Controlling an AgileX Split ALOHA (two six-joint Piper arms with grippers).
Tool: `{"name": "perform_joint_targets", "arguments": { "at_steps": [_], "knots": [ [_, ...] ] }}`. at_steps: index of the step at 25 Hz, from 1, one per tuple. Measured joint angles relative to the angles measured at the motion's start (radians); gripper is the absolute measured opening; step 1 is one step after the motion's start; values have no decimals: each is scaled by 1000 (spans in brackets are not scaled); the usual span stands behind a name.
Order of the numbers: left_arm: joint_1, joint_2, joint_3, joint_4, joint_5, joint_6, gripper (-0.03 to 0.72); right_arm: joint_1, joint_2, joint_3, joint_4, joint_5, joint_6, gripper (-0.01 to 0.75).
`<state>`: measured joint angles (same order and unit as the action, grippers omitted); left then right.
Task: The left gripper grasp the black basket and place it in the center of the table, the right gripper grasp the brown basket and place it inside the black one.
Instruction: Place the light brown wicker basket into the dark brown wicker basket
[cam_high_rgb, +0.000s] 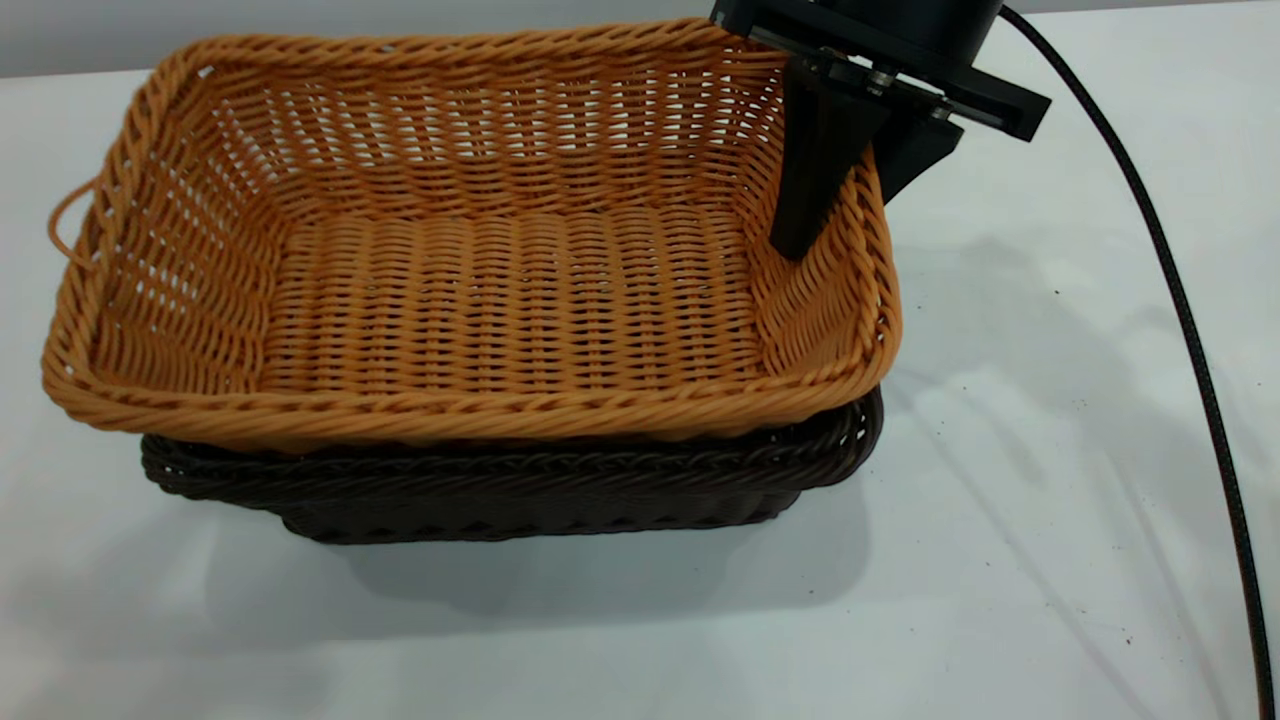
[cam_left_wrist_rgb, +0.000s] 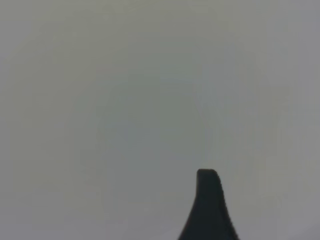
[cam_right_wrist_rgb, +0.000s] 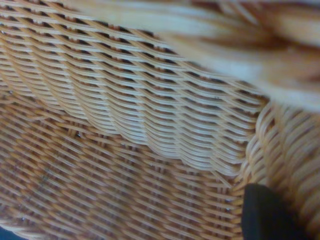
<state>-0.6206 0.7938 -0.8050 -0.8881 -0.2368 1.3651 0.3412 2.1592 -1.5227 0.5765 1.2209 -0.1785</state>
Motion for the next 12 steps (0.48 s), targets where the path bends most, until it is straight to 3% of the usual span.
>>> {"name": "perform_joint_targets", "arguments": {
  "at_steps": [3, 9, 12],
  "knots": [
    [0, 0, 0, 0, 0, 0, 468, 0, 0, 0, 1, 2, -10, 186],
    [0, 0, 0, 0, 0, 0, 458, 0, -1, 0, 3, 2, -20, 430],
    [0, 0, 0, 0, 0, 0, 452, 0, -7, 0, -7, 1, -19, 484]
  ]
}}
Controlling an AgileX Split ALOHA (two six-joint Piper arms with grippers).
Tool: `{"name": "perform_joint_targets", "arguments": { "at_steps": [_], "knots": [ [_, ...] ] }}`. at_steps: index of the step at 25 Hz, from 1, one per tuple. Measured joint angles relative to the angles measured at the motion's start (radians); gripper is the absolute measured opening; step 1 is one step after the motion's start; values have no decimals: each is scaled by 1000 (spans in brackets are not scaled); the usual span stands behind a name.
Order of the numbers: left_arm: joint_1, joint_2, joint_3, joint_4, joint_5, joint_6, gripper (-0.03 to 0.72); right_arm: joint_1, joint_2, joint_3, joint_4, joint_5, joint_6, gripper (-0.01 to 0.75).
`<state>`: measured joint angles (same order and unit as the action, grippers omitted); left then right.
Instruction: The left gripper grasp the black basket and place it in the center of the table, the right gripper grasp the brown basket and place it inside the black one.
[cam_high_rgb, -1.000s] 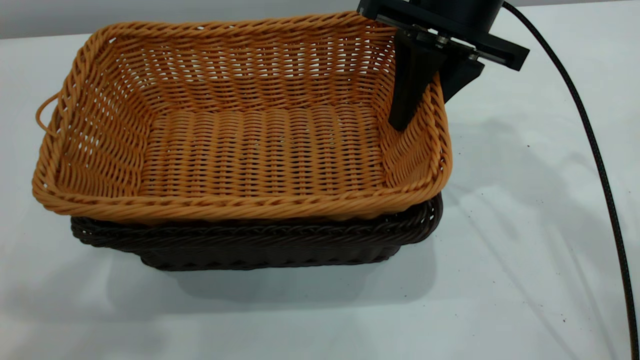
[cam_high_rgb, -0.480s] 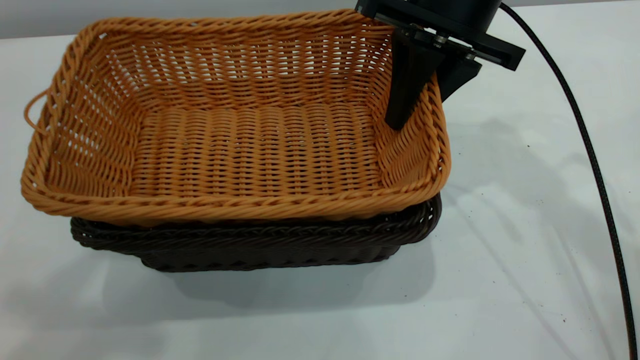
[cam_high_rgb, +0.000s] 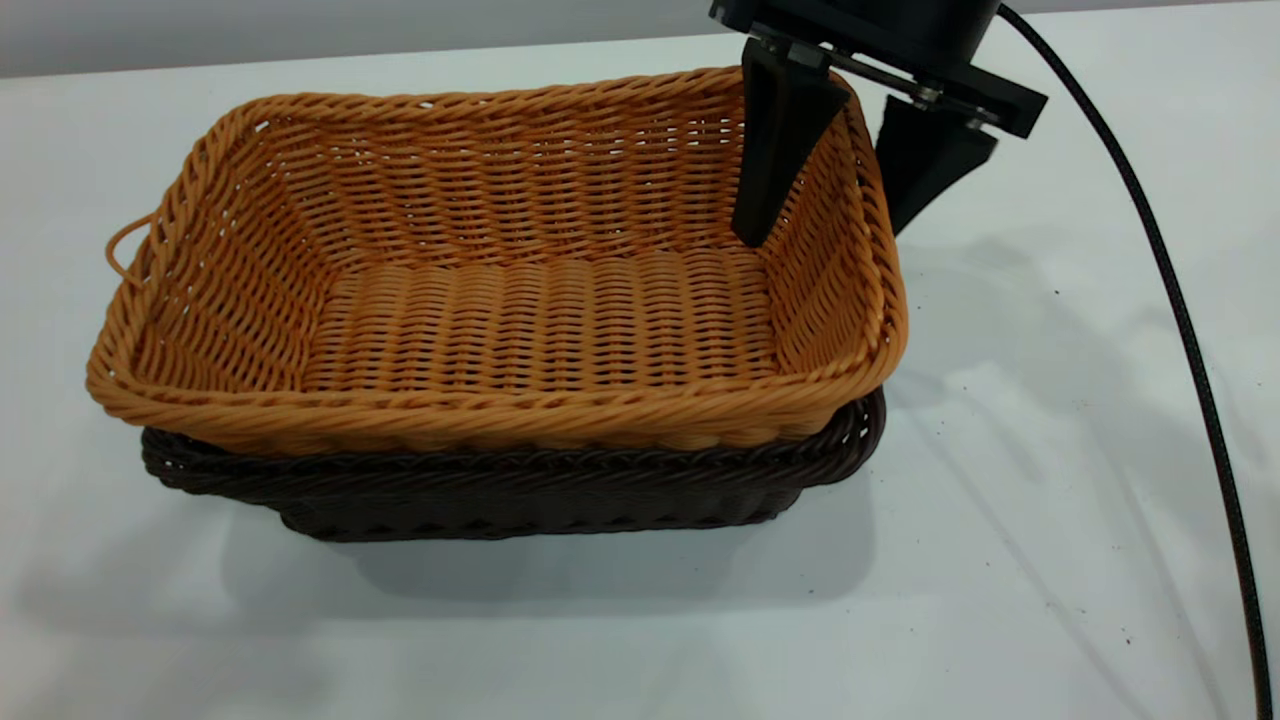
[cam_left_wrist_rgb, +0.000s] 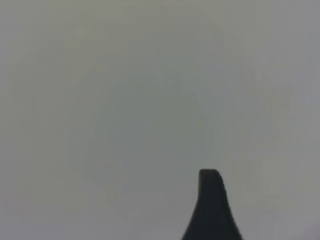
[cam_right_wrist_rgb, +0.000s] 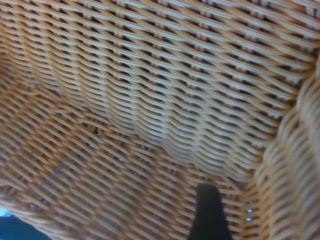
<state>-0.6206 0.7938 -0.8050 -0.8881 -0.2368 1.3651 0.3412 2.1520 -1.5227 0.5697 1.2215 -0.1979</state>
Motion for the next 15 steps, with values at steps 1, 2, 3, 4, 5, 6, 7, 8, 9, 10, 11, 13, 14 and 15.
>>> {"name": "perform_joint_targets", "arguments": {
  "at_steps": [1, 2, 3, 4, 5, 6, 7, 8, 9, 10, 11, 13, 14, 15],
  "knots": [
    [0, 0, 0, 0, 0, 0, 451, 0, -8, 0, -9, 0, 0, 490],
    [0, 0, 0, 0, 0, 0, 451, 0, -18, 0, -20, 0, 0, 493],
    [0, 0, 0, 0, 0, 0, 449, 0, -29, 0, -28, 0, 0, 495],
    [0, 0, 0, 0, 0, 0, 449, 0, -46, -2, -44, 1, 0, 496],
    [0, 0, 0, 0, 0, 0, 449, 0, -59, -6, -59, 0, 1, 496],
    [0, 0, 0, 0, 0, 0, 449, 0, -74, -9, -75, 1, 8, 496],
    [0, 0, 0, 0, 0, 0, 449, 0, -88, -10, -91, 0, 22, 496],
    [0, 0, 0, 0, 0, 0, 449, 0, -104, -10, -111, 1, 29, 496],
    [0, 0, 0, 0, 0, 0, 449, 0, -118, -10, -129, 1, 29, 496],
    [0, 0, 0, 0, 0, 0, 449, 0, -131, -10, -141, 1, 29, 494],
    [0, 0, 0, 0, 0, 0, 449, 0, -148, -10, -155, 1, 29, 489],
    [0, 0, 0, 0, 0, 0, 449, 0, -189, -10, -170, 1, 30, 470],
    [0, 0, 0, 0, 6, 0, 449, 0, -209, -10, -178, 1, 30, 455],
    [0, 0, 0, 0, 15, 0, 447, 0, -233, -10, -188, 1, 30, 439]
  ]
}}
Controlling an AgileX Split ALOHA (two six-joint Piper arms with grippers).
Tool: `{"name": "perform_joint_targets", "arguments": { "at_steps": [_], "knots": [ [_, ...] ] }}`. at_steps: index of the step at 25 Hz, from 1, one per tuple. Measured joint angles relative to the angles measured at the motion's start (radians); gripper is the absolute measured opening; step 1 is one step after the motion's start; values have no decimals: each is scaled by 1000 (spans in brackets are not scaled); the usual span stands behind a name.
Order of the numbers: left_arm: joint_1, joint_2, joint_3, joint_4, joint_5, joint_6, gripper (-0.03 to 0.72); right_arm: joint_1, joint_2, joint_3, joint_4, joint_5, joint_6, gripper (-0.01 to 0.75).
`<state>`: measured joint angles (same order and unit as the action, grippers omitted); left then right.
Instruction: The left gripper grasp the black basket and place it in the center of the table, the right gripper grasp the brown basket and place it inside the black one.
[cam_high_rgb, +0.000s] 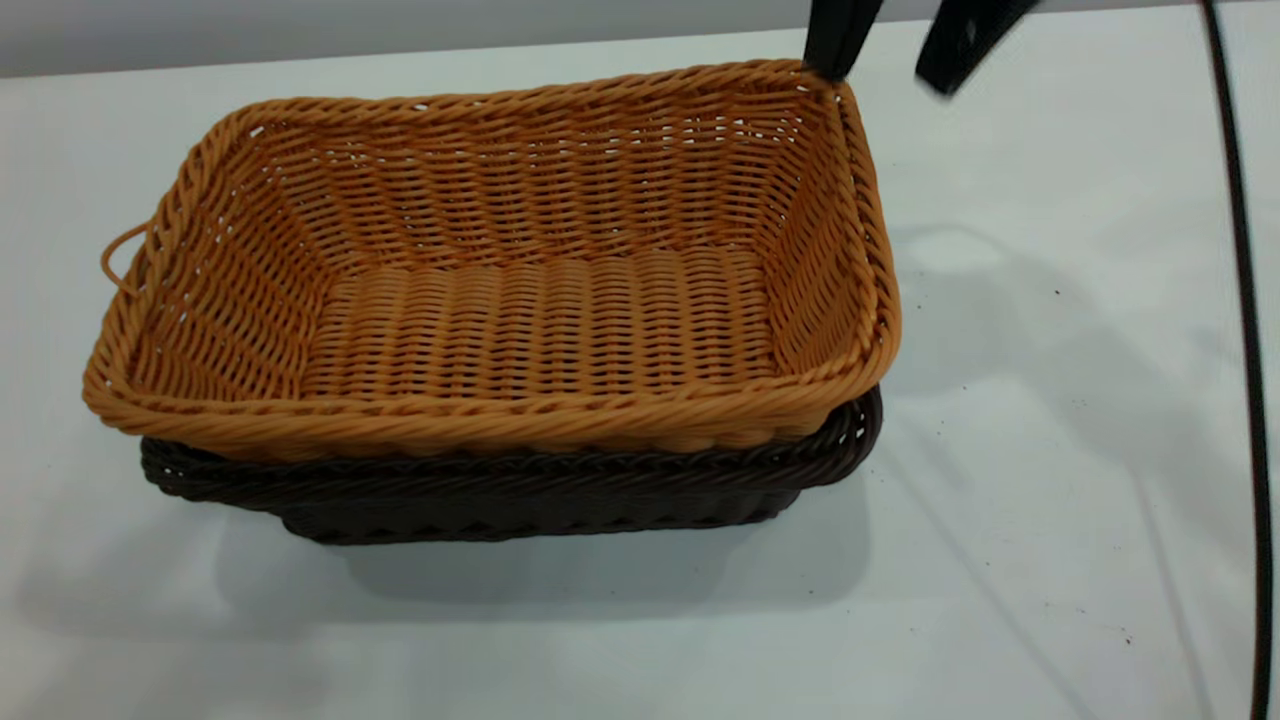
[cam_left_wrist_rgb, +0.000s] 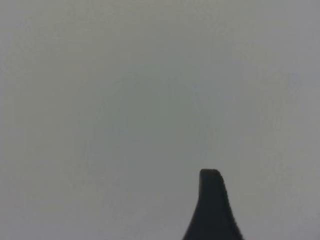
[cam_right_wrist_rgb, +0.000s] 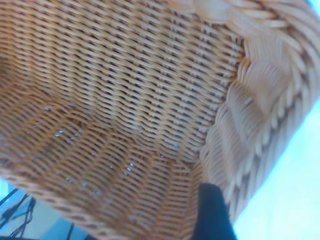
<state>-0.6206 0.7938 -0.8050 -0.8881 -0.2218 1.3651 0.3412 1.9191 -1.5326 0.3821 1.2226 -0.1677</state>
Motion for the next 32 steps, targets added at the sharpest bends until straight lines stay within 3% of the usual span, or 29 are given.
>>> {"name": "perform_joint_targets", "arguments": {
  "at_steps": [5, 15, 22, 27, 32],
  "knots": [
    [0, 0, 0, 0, 83, 0, 400, 0, -146, -6, -73, 4, 26, 339],
    [0, -2, 0, -7, 276, -29, 225, 0, -496, -82, -293, 6, 51, 136],
    [0, -2, 0, -16, 441, -142, 188, 0, -679, -81, -321, 6, 52, 33],
    [0, -2, 0, -12, 523, -169, 142, 0, -802, -81, -392, 6, 52, 1],
    [0, -14, 0, 19, 595, -197, 31, 0, -951, -79, -464, 3, 51, 0]
  ]
}}
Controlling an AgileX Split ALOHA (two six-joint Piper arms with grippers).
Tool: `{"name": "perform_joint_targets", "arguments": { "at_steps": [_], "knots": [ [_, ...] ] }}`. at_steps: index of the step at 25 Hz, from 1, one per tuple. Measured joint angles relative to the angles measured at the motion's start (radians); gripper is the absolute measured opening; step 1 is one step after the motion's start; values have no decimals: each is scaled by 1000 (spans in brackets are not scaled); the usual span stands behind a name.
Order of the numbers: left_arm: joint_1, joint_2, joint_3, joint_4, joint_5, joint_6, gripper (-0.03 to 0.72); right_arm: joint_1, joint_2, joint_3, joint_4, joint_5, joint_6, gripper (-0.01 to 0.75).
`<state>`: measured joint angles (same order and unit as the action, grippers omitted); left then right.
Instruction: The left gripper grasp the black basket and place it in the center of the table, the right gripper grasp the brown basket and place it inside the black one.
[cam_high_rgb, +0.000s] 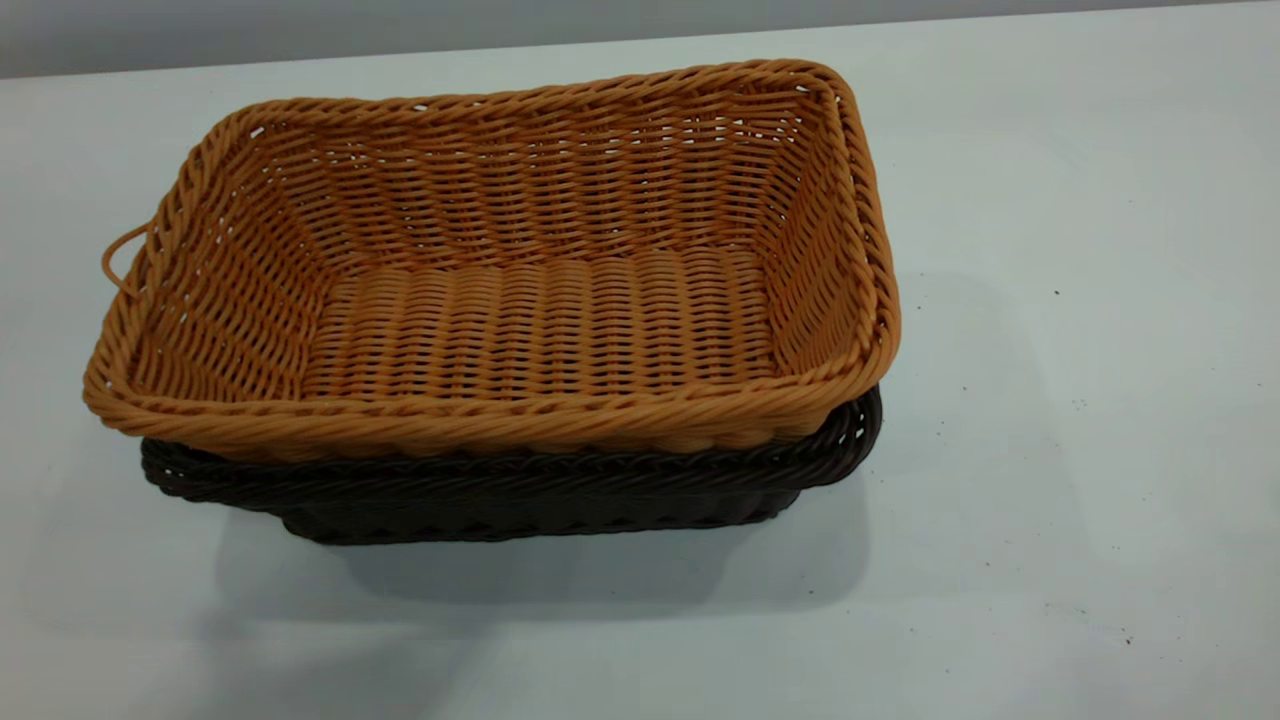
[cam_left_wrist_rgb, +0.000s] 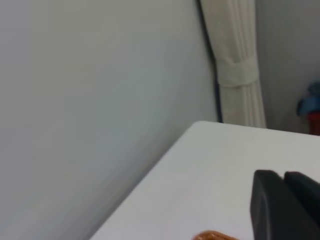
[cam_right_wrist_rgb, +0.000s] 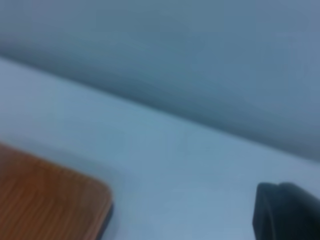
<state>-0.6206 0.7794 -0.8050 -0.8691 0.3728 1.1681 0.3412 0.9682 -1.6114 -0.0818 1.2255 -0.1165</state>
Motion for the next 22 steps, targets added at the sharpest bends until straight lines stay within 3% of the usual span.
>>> {"name": "perform_joint_targets", "arguments": {
  "at_steps": [9, 15, 22],
  "knots": [
    [0, -107, 0, 347, 239, -338, 0, -1, -315, 104, -2, -3, -7, 0],
    [0, -229, 0, 616, 434, -618, -1, -1, -522, 282, 30, -3, -8, 0],
    [0, -361, 53, 670, 572, -683, -1, -1, -721, 557, 76, -6, 2, 0]
  ]
}}
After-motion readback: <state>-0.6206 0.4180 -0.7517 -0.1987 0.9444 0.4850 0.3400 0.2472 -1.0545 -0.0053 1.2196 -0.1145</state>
